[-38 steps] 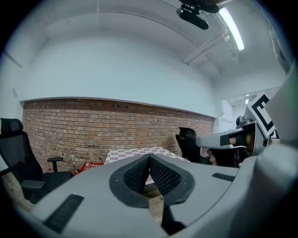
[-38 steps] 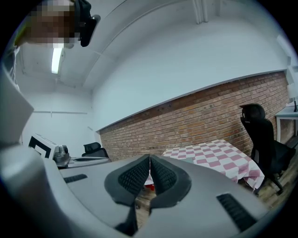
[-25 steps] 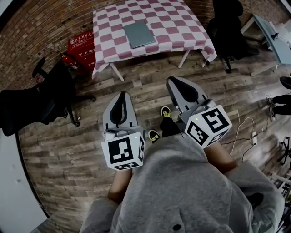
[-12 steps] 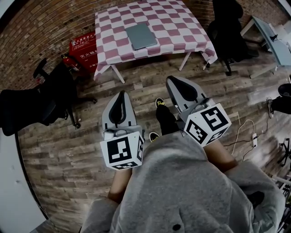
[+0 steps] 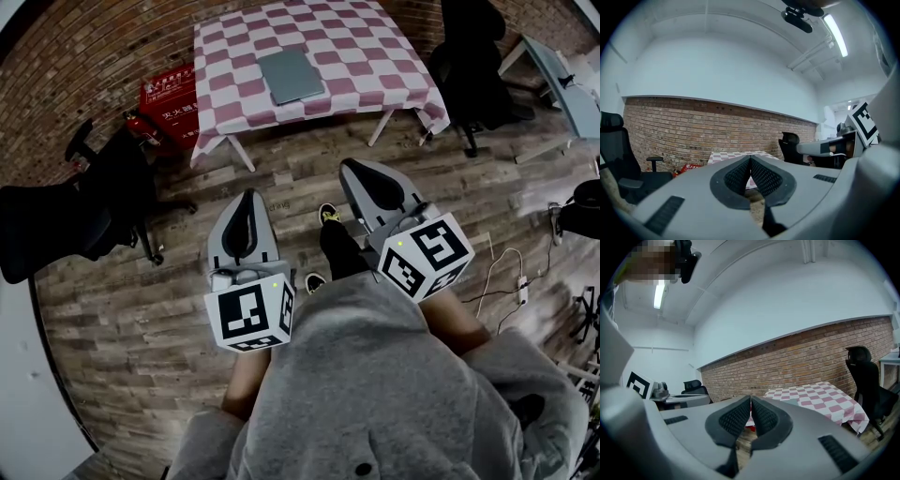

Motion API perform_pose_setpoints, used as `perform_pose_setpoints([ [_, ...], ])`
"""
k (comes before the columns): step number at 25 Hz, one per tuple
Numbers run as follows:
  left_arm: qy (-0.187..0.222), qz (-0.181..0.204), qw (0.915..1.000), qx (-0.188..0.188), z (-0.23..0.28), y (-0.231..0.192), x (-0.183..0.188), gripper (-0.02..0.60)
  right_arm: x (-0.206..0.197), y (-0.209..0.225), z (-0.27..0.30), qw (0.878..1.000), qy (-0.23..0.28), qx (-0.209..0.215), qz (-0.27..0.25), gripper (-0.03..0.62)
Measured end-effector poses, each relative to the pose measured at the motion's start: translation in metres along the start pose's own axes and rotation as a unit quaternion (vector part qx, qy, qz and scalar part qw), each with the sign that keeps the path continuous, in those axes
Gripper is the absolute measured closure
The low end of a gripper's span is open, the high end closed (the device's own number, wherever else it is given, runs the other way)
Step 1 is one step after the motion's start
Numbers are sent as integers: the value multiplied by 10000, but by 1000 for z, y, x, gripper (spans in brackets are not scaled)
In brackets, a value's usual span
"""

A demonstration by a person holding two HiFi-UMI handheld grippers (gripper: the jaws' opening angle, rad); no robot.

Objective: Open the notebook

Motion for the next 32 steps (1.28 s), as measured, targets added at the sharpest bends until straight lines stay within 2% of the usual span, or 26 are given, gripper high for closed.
perform_pose_setpoints([
  [11, -166, 167, 9997, -56, 40, 15, -3, 572, -2, 47, 8, 9998, 32, -126, 146, 568],
  [32, -618, 404, 9973, -62, 205, 43, 27, 572, 25, 203, 86, 9980, -108, -202, 589, 568],
])
Point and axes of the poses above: the fingertips, and each gripper's own axes: z forward along the fingers, y to its right, x out of its top, the point moved 10 cm from there along -z, backward along the fingers, and after that the axes turned 14 degrees about x, right-handed, at the moved point
